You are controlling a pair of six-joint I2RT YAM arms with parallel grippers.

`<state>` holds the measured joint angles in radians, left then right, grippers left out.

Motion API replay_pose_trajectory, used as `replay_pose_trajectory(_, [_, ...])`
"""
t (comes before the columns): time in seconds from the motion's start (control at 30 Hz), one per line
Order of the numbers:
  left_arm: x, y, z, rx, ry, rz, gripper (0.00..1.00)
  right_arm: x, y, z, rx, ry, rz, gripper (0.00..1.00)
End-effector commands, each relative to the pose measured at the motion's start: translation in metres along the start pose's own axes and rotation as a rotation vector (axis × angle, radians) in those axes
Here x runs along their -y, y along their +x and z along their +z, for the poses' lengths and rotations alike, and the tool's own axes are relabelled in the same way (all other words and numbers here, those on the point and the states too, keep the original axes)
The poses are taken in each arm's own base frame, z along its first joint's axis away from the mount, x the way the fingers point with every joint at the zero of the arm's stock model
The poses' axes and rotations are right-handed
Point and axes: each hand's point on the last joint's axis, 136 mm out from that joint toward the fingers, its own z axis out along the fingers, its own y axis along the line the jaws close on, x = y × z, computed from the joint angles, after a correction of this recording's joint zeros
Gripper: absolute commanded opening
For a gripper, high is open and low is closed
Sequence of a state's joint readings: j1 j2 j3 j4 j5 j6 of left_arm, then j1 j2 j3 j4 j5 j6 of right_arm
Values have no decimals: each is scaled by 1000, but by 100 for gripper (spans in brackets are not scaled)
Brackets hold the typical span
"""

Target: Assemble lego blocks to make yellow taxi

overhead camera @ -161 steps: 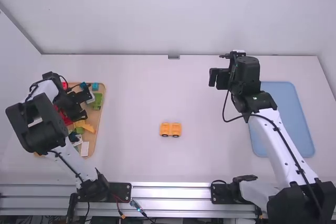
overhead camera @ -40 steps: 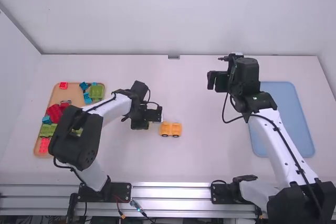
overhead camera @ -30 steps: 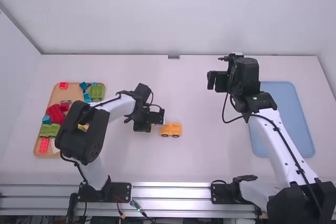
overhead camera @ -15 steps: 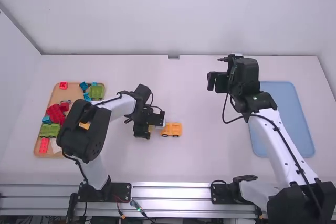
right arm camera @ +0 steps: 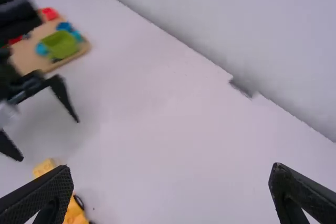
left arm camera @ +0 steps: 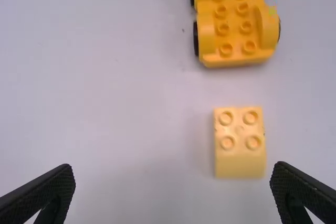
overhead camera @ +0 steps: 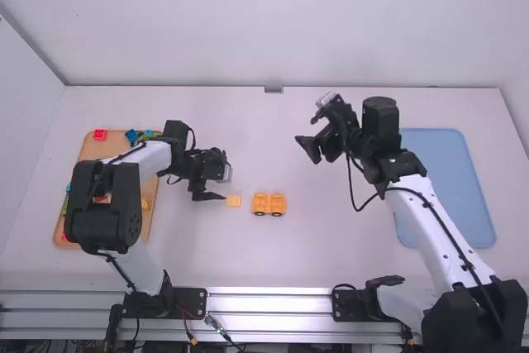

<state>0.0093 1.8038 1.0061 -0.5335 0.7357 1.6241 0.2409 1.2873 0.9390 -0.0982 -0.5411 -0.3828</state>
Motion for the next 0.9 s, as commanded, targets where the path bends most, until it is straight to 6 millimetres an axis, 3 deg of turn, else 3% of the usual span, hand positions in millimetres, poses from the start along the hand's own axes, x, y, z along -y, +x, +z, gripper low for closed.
replay_pose_trajectory(0.0, [-11, -33, -9, 138, -29, 31, 100, -37, 37, 21, -19, -165, -103, 99])
replay_pose_trajectory(0.13, [-6, -45, -4, 179, -6, 11, 100, -41, 79, 48, -44, -101, -190, 99])
replay_pose_trajectory(0.23, [-5, -46, 0, 180, -4, 32, 100, -47, 96, 56, -43, -107, -195, 99])
replay_pose_trajectory(0.37, [-16, -41, 1, 149, -47, 76, 99, -56, 103, 61, -23, -173, -180, 99])
replay_pose_trajectory(0.6, [-42, -7, 0, -63, -139, 146, 99, -58, 102, 59, 7, -227, -168, 99])
replay_pose_trajectory(0.7, [-50, -15, -1, -17, -171, 80, 99, -61, 101, 59, 19, -244, -200, 99])
replay_pose_trajectory(0.8, [-46, -32, -1, 104, -143, -185, 99, -61, 101, 59, 17, -243, -198, 99])
replay_pose_trajectory(0.87, [-43, -39, -1, 150, -119, -255, 99, -62, 101, 58, 16, -248, -197, 99])
